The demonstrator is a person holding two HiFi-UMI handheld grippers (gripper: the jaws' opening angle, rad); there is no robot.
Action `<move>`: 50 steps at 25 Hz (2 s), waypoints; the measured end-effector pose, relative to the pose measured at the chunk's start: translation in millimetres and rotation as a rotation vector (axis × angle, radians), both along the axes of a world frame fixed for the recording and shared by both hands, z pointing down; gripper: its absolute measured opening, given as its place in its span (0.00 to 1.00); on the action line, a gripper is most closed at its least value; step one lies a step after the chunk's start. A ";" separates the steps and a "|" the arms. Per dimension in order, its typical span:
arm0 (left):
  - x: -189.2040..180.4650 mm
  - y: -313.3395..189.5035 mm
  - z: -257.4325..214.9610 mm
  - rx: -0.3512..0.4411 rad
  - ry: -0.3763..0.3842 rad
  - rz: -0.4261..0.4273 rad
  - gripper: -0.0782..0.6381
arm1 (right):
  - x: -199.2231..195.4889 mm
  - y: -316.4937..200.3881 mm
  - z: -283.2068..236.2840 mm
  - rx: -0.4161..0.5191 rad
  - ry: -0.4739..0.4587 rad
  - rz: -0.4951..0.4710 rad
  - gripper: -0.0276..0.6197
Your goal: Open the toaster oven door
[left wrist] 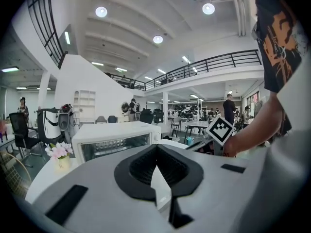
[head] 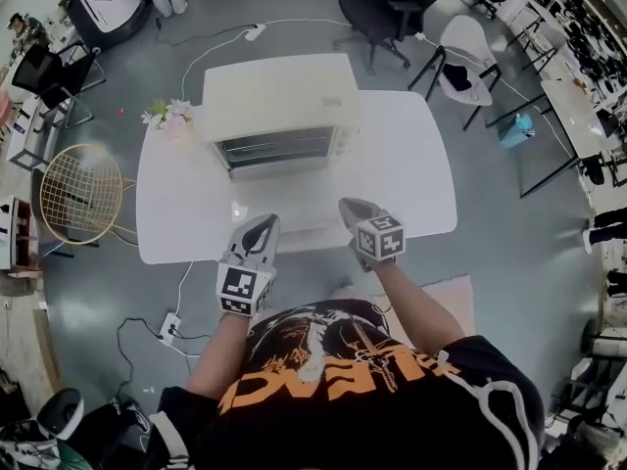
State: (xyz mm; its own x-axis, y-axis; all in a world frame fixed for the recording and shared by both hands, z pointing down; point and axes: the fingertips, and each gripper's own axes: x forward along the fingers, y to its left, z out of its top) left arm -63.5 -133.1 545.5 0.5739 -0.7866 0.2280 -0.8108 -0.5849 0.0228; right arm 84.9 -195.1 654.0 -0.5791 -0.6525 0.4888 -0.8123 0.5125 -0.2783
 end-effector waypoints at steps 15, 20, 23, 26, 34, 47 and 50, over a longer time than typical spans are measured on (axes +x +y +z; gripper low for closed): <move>3.0 9.2 -106.5 0.179 0.105 0.028 0.14 | -75.8 17.4 -197.4 0.423 -0.143 -0.196 0.06; 6.2 14.8 -139.4 0.237 0.137 0.034 0.14 | -81.6 27.1 -235.7 0.506 -0.165 -0.223 0.06; 2.8 16.3 -145.1 0.248 0.133 0.031 0.14 | -84.3 31.4 -248.8 0.532 -0.172 -0.235 0.06; 0.9 18.0 -154.8 0.260 0.150 0.027 0.14 | -85.9 37.2 -261.7 0.557 -0.176 -0.246 0.06; -1.5 26.0 -179.0 0.309 0.141 0.040 0.14 | -87.0 51.0 -291.3 0.631 -0.191 -0.265 0.06; -6.2 28.9 -199.4 0.348 0.166 0.041 0.14 | -86.4 54.2 -296.6 0.650 -0.169 -0.268 0.06; -4.6 28.8 -201.0 0.347 0.171 0.041 0.14 | -83.4 53.0 -297.0 0.648 -0.172 -0.266 0.06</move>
